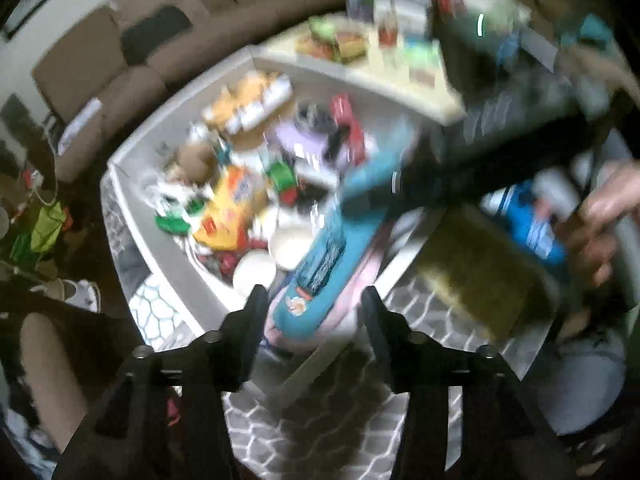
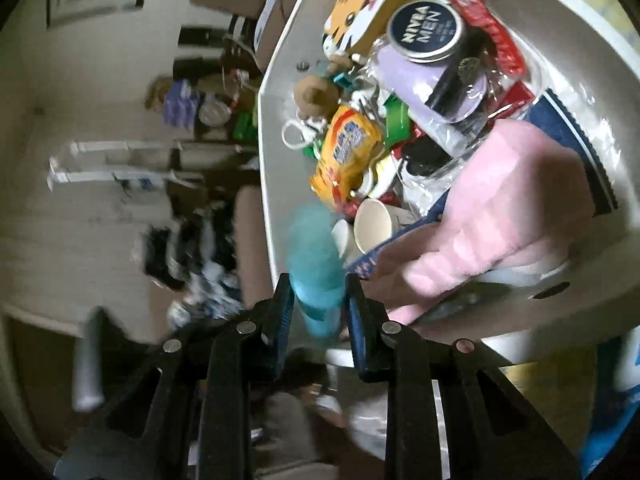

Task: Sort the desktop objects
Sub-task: 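Lower the bottle onto the pink cloth in the bin and open the right tool, then withdraw the right tool from the bin back over the table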

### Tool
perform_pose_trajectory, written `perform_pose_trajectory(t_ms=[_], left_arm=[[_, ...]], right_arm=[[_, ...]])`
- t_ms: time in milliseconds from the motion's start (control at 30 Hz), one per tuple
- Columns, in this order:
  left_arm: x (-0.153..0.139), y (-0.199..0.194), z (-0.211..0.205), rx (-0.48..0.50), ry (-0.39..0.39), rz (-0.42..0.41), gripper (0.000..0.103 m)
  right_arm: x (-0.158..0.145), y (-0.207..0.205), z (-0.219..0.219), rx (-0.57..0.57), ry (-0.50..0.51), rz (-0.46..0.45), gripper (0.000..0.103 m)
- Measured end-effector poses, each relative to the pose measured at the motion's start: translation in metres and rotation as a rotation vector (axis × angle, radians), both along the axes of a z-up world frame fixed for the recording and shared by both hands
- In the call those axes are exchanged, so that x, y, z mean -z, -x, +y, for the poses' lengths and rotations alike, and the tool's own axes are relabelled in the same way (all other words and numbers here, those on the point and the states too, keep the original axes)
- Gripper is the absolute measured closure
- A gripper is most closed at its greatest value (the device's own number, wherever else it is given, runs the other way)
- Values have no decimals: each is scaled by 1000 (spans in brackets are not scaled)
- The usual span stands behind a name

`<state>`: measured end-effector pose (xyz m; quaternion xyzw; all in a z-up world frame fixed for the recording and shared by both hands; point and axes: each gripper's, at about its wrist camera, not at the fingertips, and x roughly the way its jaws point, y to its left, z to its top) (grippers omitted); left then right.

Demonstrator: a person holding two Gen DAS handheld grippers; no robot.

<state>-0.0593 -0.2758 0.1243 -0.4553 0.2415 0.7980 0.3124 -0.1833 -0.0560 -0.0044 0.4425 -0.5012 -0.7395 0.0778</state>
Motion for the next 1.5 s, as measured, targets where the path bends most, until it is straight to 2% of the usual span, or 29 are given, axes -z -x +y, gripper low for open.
perform_pose_trajectory(t_ms=[67,133,233,267,300,333,400,467,500,533,633,700,767,800,833,967,1067,1200,1267,1333,1367,1400,1433,1500], left_arm=[[-11,6,-9,-65,-123,-1,40],[-6,19,-9,-131,-164,-27,40],[24,36,5,-182,-59,-66,42],[36,39,10,-187,-17,-81,42],[45,39,15,-189,21,-83,42],[52,38,16,-191,49,-82,42],[64,41,22,-197,93,-84,42],[71,42,27,-200,112,-82,42],[72,44,28,-203,113,-84,42],[72,46,29,-212,110,-92,42],[70,46,32,-220,137,-94,41],[61,41,30,-231,157,-51,40],[49,39,23,-255,120,-38,31],[41,35,18,-274,96,-28,20],[33,31,14,-288,71,-13,17],[18,12,5,-341,26,8,15],[22,3,0,-398,15,-9,14],[33,-3,-5,-492,1,-21,14],[35,-8,-5,-523,-12,-10,11],[36,-13,-4,-534,-46,-14,2],[35,-16,-3,-542,-61,-12,2],[35,-18,-2,-551,-68,-10,1],[34,-21,-1,-563,-78,-4,0],[31,-26,0,-576,-106,2,0]], right_arm=[[-3,0,-7,-36,-71,-17,81],[-6,0,-19,-89,-145,-40,79],[-23,-6,-16,-154,-229,-55,76],[-32,-13,-11,-174,-261,-64,72],[-43,-18,-1,-175,-320,-68,54],[-51,-27,9,-164,-361,-55,40],[-72,-34,30,-158,-440,-1,40],[-83,-36,42,-175,-509,21,44],[-87,-34,45,-197,-528,38,54],[-88,-32,45,-214,-521,48,65],[-78,-16,35,-278,-472,29,70],[-71,-10,29,-305,-459,10,70],[-67,-10,24,-325,-465,15,70],[-65,-11,22,-339,-470,17,69],[-64,-14,19,-348,-479,16,65],[-62,-14,14,-372,-519,10,61],[-63,-16,12,-377,-555,12,54],[-63,-17,14,-356,-564,4,52],[-64,-20,14,-350,-566,7,44],[-67,-24,15,-340,-573,17,27],[-69,-25,15,-340,-572,21,21],[-70,-27,16,-338,-569,27,7],[-71,-29,17,-335,-568,30,0],[-74,-32,18,-330,-574,32,0]])
